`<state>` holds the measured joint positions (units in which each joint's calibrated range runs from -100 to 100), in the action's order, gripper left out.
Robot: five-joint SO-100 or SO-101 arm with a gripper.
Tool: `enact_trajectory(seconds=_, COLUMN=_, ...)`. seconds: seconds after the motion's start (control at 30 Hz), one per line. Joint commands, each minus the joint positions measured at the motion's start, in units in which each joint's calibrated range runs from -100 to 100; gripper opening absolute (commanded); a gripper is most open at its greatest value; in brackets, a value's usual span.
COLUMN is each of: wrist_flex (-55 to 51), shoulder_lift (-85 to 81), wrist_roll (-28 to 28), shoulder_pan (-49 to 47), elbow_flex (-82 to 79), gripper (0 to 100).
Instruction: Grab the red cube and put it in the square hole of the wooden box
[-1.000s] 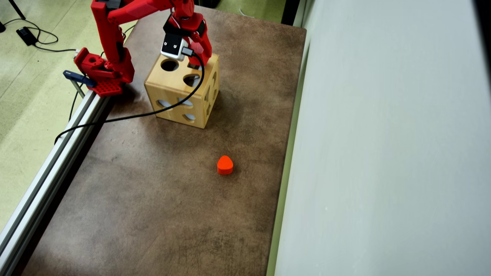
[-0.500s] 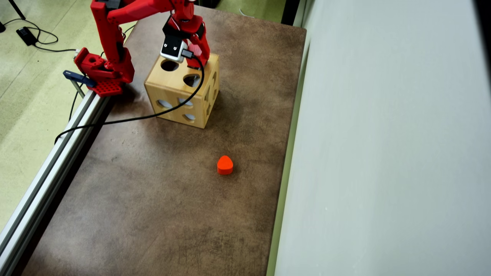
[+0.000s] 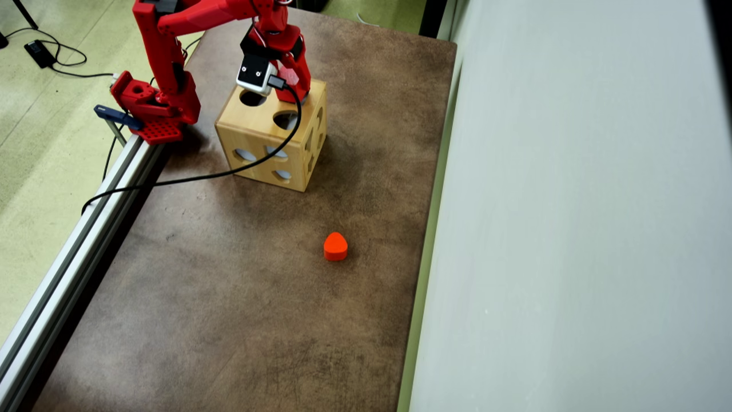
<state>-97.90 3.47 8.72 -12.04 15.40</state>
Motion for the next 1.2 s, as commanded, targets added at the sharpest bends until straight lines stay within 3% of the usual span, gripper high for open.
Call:
enact_trajectory(seconds=0.0, wrist_flex=0.07, shoulder_lift=-2.58, wrist_roll=-0.34, shoulder_pan=0.08, elbow_flex=1.15, gripper=2)
enact_trajectory(seconds=1.17, wrist_flex=0.07, shoulder_lift=0.3, wrist_roll=-2.25, shoulder_pan=-0.67, elbow_flex=0.35, gripper=2)
